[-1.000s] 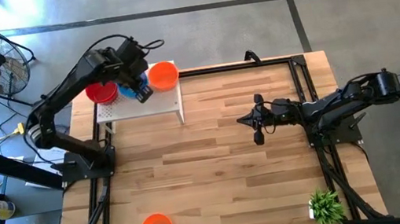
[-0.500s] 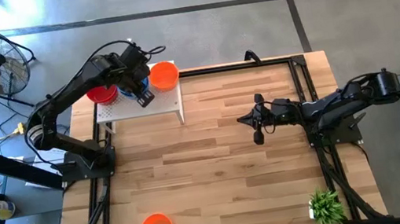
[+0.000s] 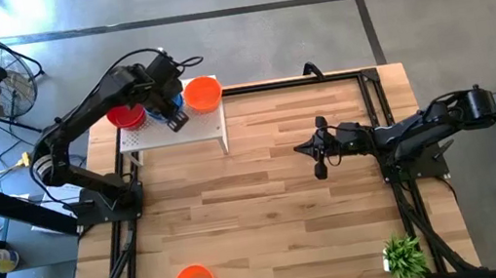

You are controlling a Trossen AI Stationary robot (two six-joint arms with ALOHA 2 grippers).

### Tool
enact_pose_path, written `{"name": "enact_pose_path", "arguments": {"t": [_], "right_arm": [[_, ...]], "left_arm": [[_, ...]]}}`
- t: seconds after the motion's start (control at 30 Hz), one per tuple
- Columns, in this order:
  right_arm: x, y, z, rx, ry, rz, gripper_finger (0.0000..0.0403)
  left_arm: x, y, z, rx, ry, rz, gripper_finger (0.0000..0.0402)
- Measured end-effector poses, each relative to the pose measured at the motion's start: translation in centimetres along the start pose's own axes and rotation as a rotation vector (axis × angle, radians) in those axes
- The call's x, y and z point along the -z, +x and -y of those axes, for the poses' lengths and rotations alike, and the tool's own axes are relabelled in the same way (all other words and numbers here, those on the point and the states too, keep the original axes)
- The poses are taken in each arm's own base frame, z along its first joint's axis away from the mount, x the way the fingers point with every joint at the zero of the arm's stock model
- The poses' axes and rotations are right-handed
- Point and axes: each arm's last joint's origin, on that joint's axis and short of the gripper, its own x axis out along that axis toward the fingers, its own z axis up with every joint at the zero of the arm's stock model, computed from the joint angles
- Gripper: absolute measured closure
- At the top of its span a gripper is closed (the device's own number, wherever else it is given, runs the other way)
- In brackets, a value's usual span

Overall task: Pick & Place Mini bowls
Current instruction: Stack the blue bowl on the blue bowls on the shelf, then stack the orange bowl on the orange bowls on the shelf

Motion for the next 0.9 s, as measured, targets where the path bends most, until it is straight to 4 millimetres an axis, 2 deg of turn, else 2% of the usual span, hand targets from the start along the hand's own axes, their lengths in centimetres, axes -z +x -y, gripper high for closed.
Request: {"name": "enact_pose_path", "arguments": {"t": [0.33, 0.53, 0.67, 0.9], "right_arm": [[0.0, 0.0, 0.0, 0.000, 0.000, 0.000, 0.0401], [0.0, 0.0, 0.0, 0.000, 0.000, 0.000, 0.0401], [0.0, 0.0, 0.0, -0.002, 0.000, 0.000, 0.0402], [0.0, 0.0, 0.0, -0.005, -0.001, 0.000, 0.0401]], "left_arm": [[-0.1, -2.2, -0.2, 0.036, 0.010, 0.013, 0.0294], [-0.1, -2.6, 1.7, 0.059, 0.129, 0.020, 0.0295], [0.0, -3.0, 4.3, 0.148, 0.255, 0.054, 0.0315], [0.9, -4.7, 10.4, 0.320, 0.456, 0.152, 0.0388]]}}
